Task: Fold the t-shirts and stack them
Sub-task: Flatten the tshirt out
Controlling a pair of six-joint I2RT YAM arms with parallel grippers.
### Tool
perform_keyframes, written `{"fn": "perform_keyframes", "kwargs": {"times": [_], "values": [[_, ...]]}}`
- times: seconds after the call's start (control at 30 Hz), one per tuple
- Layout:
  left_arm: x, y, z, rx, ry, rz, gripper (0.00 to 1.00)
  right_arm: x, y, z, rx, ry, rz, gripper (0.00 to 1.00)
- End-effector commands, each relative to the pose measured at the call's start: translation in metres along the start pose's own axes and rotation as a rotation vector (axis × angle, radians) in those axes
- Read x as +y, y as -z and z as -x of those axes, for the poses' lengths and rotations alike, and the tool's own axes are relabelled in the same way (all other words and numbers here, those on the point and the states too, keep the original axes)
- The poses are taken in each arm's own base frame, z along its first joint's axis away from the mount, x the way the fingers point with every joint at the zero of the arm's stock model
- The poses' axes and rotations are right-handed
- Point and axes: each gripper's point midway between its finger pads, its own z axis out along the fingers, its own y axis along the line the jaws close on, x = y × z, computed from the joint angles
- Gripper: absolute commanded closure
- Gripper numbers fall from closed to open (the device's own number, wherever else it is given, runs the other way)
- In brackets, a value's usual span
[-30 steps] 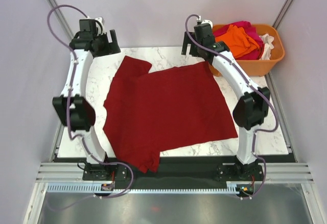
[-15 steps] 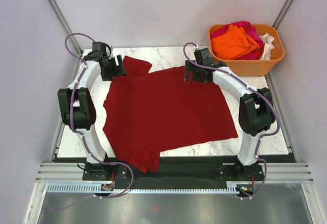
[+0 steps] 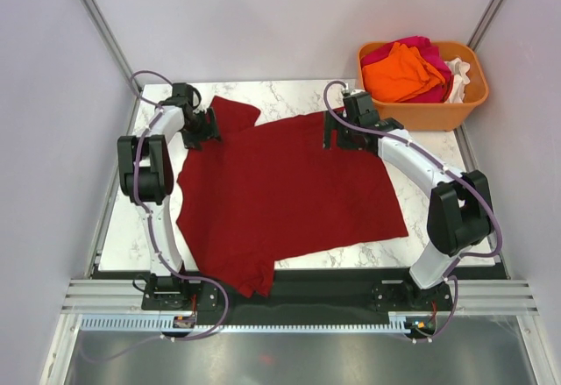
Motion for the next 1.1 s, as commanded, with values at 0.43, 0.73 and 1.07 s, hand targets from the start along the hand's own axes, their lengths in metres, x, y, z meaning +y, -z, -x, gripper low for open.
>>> {"fn": "perform_keyframes", "kwargs": {"times": [0.43,0.73,1.07], "values": [[0.026,-0.048,0.070,-0.044,-0.046,0.062,0.21,0.014,0.001,0.009,-0.036,0.005,0.075,0.02],[0.031,-0.039,0.145,-0.227,-0.038,0.024,0.12,0.018,-0.020,0.006,-0.002,0.000,0.085,0.02],[-0.006,0.098,0.192,-0.473,-0.068,-0.016,0.00,0.021,-0.014,0.010,-0.020,-0.017,0.092,0.02]]}}
